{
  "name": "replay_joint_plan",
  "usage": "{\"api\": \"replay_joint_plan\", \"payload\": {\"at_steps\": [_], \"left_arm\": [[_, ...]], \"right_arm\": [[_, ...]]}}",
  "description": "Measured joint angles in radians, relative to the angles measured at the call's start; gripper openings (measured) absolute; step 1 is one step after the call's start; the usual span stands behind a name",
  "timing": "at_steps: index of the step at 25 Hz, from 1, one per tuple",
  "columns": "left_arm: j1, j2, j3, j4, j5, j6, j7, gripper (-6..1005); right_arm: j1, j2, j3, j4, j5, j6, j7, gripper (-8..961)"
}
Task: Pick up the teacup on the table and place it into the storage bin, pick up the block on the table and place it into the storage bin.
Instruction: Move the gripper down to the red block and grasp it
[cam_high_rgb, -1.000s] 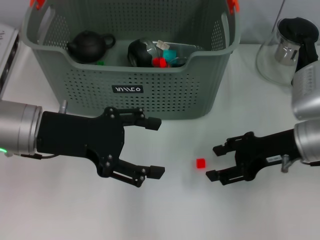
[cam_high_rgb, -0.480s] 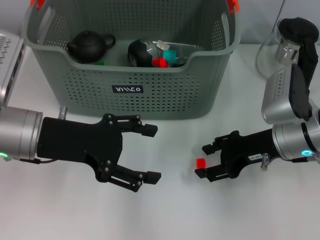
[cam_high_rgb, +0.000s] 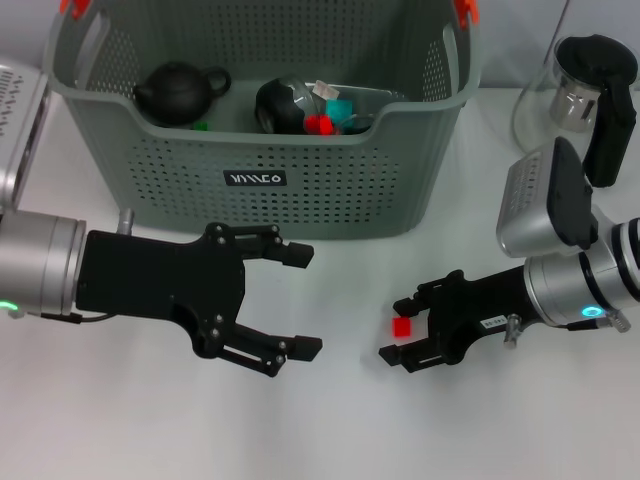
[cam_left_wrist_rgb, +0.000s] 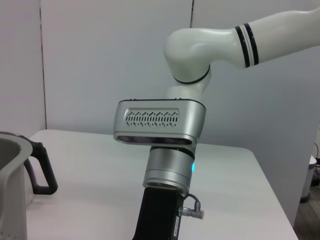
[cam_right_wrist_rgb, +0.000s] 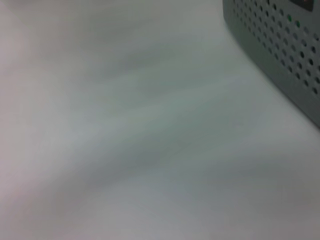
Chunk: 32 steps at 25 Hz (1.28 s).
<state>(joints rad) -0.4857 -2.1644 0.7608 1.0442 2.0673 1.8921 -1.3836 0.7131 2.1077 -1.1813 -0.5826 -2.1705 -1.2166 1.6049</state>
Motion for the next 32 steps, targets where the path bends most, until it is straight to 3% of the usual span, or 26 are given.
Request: {"api": "replay_joint_plan", "payload": {"at_steps": [14, 32], "left_arm": [[-0.001, 0.000, 0.000, -0.011, -0.001, -0.016, 0.006, 951], [-0.005, 0.000, 0.000, -0.023, -0.007, -0.026, 0.013, 951]], "right_arm": [[-0.009, -0.010, 0.001, -0.012, 0.034, -0.072, -0.008, 702], [-0.009, -0.006, -0.012, -0.001, 0.032, -0.003, -0.008, 682]]}}
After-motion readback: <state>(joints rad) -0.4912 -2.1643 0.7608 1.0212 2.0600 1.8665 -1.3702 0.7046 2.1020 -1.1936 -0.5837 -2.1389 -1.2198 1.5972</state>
